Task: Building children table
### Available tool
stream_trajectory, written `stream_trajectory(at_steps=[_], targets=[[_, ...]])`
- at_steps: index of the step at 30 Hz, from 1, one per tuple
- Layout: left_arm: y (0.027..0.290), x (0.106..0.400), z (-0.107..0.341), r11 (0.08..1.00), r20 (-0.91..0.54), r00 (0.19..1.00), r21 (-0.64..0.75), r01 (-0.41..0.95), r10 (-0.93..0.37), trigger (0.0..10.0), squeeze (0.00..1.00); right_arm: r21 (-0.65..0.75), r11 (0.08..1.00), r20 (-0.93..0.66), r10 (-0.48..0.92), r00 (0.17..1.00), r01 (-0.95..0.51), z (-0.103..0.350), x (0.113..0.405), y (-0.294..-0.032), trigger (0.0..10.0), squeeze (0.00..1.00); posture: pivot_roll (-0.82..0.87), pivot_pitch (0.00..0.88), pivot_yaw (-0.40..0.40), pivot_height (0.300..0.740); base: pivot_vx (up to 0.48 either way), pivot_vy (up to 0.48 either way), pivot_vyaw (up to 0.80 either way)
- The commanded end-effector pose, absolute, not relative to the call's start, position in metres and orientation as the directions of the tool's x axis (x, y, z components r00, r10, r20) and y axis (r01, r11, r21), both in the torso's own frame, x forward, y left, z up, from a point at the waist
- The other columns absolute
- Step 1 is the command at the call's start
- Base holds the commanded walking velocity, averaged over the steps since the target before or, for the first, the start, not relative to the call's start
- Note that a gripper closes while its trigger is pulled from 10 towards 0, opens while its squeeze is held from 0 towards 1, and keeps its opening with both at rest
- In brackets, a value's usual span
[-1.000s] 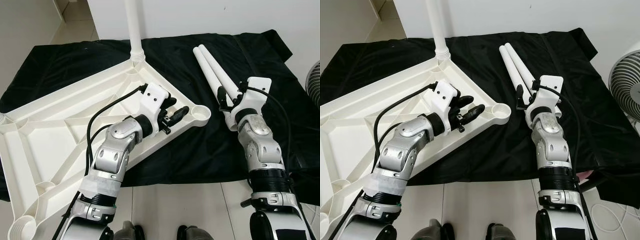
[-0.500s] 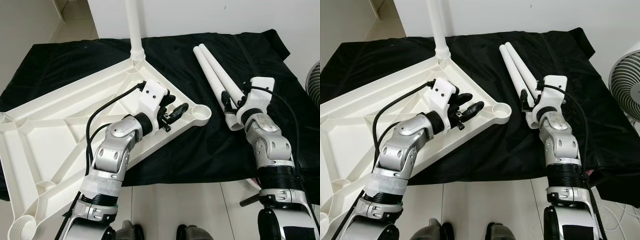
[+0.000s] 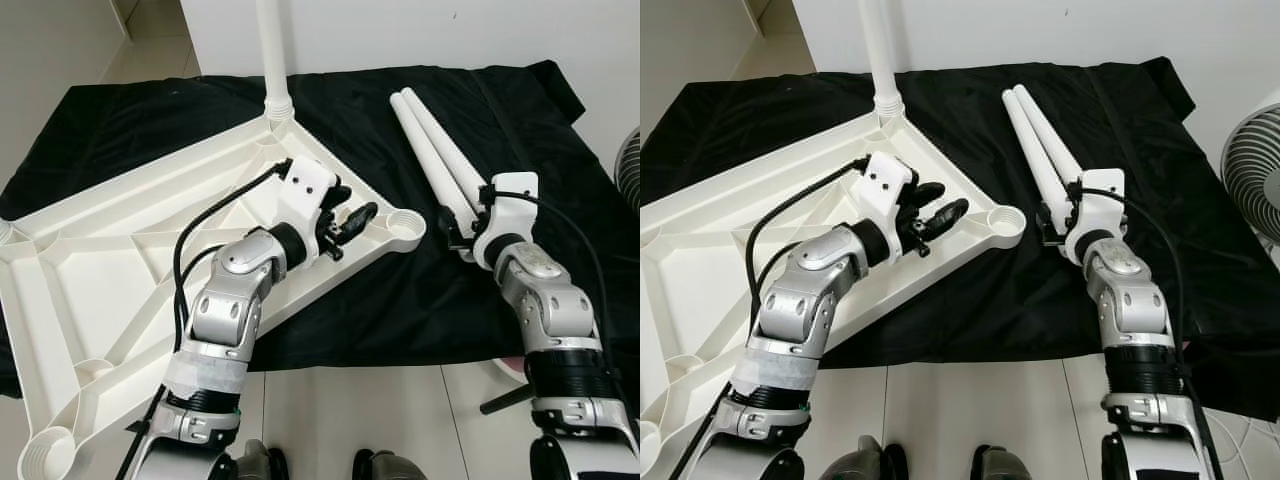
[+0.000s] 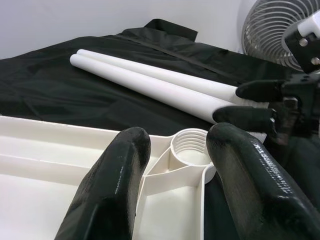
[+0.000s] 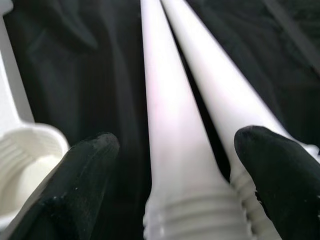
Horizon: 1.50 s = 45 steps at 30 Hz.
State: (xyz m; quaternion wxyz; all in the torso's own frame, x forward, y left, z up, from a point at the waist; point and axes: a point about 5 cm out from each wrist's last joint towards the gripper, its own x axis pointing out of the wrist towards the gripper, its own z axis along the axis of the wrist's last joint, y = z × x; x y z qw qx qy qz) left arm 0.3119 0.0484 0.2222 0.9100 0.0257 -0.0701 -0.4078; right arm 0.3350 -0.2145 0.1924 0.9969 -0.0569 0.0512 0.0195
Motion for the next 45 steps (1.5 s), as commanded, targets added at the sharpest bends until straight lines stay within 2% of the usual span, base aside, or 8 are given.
stream_trajectory(at_steps=[1, 12, 24, 25, 28, 29, 45], targets=[[0.059, 0.319, 0.223, 0.831, 0.117, 0.823, 0.077, 0.550, -0.556, 10.0, 0.00, -0.104, 0.993, -0.163, 0.030, 0.986, -0.047, 0.184, 0.328, -0.216, 10.0, 0.00, -0.13, 0.135, 0.052, 0.740, 0.000, 0.000, 0.00], [0.056, 0.317, 0.223, 0.826, 0.116, 0.818, 0.075, 0.558, -0.563, 10.0, 0.00, -0.108, 0.991, -0.232, 0.047, 0.972, -0.074, 0.168, 0.316, -0.214, 10.0, 0.00, -0.14, 0.134, 0.052, 0.740, 0.000, 0.000, 0.00], [0.054, 0.316, 0.224, 0.823, 0.119, 0.815, 0.085, 0.561, -0.567, 10.0, 0.00, -0.119, 0.990, -0.233, 0.046, 0.971, -0.075, 0.153, 0.319, -0.209, 10.0, 0.00, -0.13, 0.123, 0.055, 0.740, 0.000, 0.000, 0.00], [0.054, 0.316, 0.224, 0.824, 0.120, 0.815, 0.085, 0.561, -0.567, 10.0, 0.00, -0.111, 0.991, -0.232, 0.051, 0.971, -0.079, 0.152, 0.319, -0.209, 6.2, 0.00, -0.13, 0.123, 0.055, 0.740, 0.000, 0.000, 0.00], [0.054, 0.316, 0.224, 0.824, 0.120, 0.815, 0.086, 0.560, -0.567, 10.0, 0.00, -0.105, 0.991, -0.231, 0.056, 0.971, -0.082, 0.151, 0.319, -0.208, 6.2, 0.00, -0.13, 0.123, 0.055, 0.740, 0.000, 0.000, 0.00], [0.054, 0.316, 0.224, 0.822, 0.121, 0.813, 0.090, 0.562, -0.569, 10.0, 0.00, -0.101, 0.991, -0.231, 0.058, 0.971, -0.084, 0.150, 0.319, -0.208, 0.0, 0.00, -0.13, 0.123, 0.055, 0.740, 0.000, 0.000, 0.00], [0.049, 0.311, 0.226, 0.799, 0.133, 0.788, 0.096, 0.594, -0.601, 10.0, 0.00, -0.095, 0.990, -0.149, 0.087, 0.985, -0.102, 0.155, 0.319, -0.203, 0.0, 0.00, -0.13, 0.121, 0.052, 0.740, 0.000, 0.000, 0.00]])
